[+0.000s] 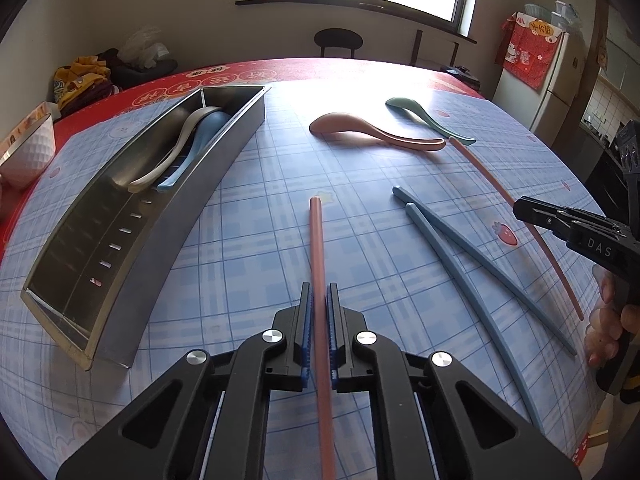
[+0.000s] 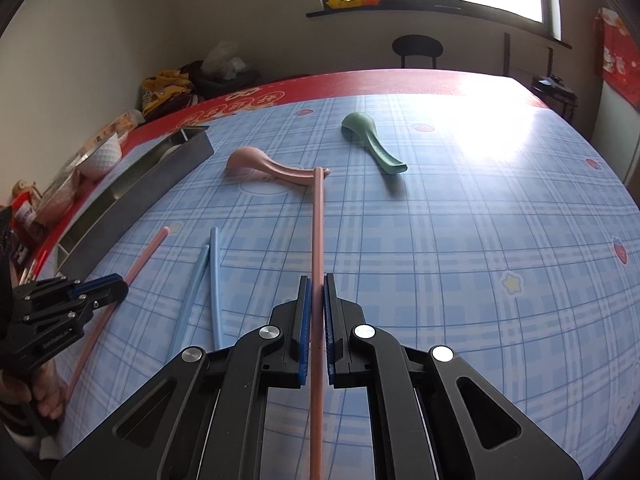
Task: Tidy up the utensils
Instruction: 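Carry the pink chopstick to the steel tray and lower it with the left gripper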
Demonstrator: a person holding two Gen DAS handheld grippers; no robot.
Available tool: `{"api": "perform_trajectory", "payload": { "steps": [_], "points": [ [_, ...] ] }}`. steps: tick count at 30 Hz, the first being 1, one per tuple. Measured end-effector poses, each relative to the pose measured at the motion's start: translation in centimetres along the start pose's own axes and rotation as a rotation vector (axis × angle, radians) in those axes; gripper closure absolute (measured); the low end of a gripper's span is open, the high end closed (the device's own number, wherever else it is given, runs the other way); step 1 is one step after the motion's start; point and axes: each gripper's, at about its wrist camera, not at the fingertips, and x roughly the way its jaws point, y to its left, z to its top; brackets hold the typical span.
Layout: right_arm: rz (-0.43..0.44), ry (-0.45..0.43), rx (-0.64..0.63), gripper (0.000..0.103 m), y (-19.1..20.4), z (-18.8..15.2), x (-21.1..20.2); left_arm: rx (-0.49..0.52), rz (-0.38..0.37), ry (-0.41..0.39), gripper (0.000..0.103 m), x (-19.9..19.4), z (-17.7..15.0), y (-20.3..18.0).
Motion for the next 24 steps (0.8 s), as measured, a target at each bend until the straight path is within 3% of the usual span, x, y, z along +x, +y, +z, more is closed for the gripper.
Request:
{"api": "perform_trajectory", "payload": {
  "steps": [6,14,19,24],
  "points": [
    [0.012,-0.013,0.008,0.097,-0.1,0.0,-0.2,0.01,0.0,-0.004,0.096,-0.1,0.0,0.0],
    [0.021,-0.016,0.015,0.097,-0.2,-0.1,-0.3,-0.053,-0.087,-0.035,0.097,-2.0,0.6,1.2],
    [0.033,-0.015,0.024,0.097,-0.3,0.0,-0.3,-0.059,-0.129,-0.127,0.097,-6.0,3.1,2.9],
    [0.046,-0.015,0.033,0.097,-0.5,-0.1,-0.3,-0.083,-0.065,-0.196,0.097,-8.0,7.0,6.6]
  ]
}}
